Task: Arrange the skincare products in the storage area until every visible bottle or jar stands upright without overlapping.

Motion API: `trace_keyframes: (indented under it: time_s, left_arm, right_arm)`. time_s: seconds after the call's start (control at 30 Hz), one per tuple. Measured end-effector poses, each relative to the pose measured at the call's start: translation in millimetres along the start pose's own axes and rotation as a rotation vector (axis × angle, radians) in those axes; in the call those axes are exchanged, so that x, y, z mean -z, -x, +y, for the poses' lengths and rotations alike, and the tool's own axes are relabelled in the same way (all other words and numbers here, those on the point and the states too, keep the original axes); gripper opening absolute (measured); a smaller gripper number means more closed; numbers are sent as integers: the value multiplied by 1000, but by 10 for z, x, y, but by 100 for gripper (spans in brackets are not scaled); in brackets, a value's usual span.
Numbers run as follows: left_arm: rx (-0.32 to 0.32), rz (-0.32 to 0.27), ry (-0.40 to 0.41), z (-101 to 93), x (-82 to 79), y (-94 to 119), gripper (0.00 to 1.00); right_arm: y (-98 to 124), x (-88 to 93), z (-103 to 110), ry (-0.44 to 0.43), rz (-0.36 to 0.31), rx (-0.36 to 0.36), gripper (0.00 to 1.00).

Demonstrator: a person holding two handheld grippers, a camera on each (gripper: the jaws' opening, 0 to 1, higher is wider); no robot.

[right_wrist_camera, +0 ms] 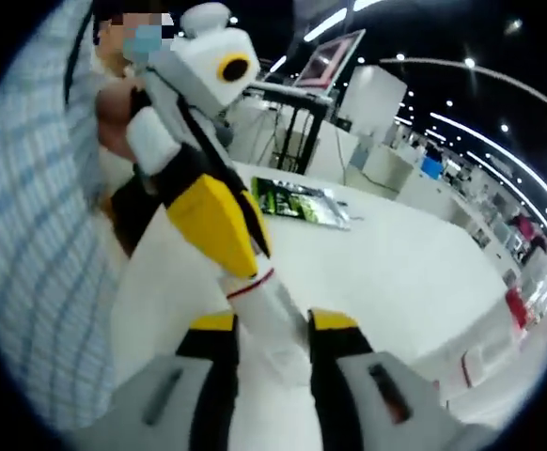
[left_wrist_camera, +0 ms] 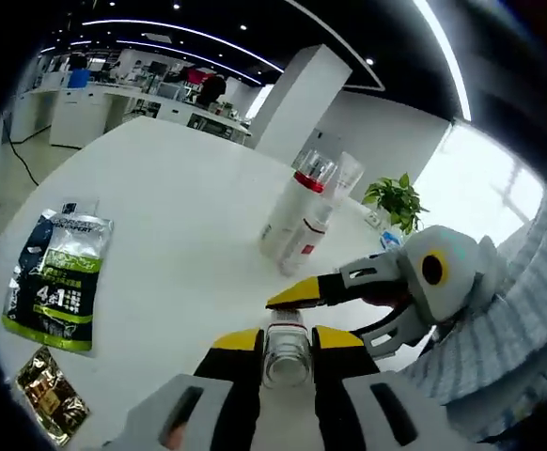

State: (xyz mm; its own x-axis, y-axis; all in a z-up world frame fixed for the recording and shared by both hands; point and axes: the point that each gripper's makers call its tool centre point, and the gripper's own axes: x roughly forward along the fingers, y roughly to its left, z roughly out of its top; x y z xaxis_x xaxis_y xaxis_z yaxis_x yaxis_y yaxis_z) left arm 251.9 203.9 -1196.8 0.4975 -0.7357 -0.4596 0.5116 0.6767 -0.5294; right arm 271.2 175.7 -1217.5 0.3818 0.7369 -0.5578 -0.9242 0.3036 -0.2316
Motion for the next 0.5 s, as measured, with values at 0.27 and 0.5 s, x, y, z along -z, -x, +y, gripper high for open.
trace_keyframes:
  time_s: [0.27,0.5]
  left_arm:
    - [-12,-17,-102,-75,-197,-53,19]
    - [-25,-20,-200,-124,-306,-123,20]
  right_arm:
    - [77,2,-128,-161,-56,4,26]
    - [114,0,-181,-260,-92,12,26]
